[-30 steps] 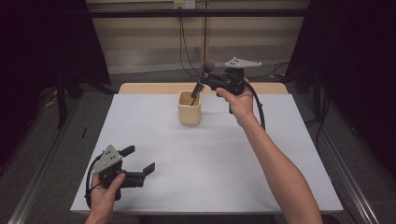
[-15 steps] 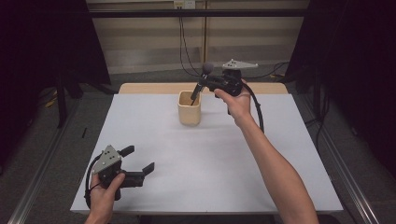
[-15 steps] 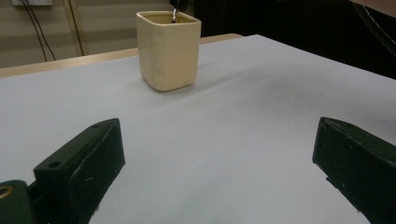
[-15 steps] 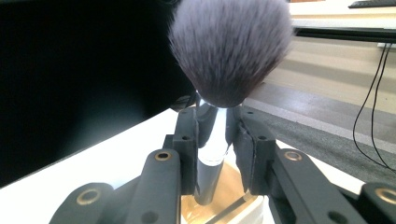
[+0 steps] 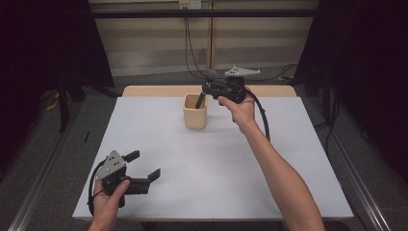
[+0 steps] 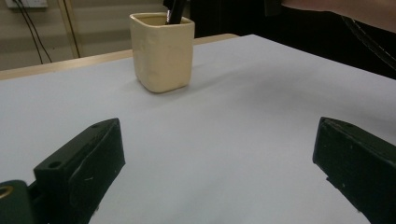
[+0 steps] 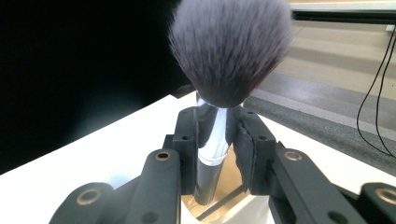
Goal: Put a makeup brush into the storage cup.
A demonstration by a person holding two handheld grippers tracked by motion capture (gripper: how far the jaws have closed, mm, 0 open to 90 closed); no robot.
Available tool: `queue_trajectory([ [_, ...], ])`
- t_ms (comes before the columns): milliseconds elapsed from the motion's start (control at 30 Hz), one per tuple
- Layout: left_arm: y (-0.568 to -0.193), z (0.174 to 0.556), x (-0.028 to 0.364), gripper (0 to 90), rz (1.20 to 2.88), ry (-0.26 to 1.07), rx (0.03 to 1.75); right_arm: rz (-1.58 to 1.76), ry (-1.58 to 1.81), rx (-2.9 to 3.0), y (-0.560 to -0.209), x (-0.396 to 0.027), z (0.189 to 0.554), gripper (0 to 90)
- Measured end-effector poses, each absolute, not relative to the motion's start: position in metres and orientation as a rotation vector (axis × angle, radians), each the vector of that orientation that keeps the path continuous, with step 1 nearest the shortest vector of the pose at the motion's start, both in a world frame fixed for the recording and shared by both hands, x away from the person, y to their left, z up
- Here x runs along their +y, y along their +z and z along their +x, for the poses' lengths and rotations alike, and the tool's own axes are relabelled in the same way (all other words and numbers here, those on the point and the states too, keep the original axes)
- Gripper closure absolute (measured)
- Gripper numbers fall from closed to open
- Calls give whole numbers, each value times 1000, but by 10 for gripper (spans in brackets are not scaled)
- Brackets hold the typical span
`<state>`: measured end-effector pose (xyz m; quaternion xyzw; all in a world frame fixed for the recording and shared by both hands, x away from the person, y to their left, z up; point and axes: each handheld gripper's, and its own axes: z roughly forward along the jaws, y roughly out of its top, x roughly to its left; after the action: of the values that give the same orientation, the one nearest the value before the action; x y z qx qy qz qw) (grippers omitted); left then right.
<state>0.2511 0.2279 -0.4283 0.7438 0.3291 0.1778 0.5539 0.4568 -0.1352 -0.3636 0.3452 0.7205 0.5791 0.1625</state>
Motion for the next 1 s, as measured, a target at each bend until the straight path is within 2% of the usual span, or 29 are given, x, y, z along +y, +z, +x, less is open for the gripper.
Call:
queue_trajectory([
  [1000, -430, 254, 228, 20, 1782, 434, 771, 1072, 1631, 2102, -395, -138, 463, 717],
])
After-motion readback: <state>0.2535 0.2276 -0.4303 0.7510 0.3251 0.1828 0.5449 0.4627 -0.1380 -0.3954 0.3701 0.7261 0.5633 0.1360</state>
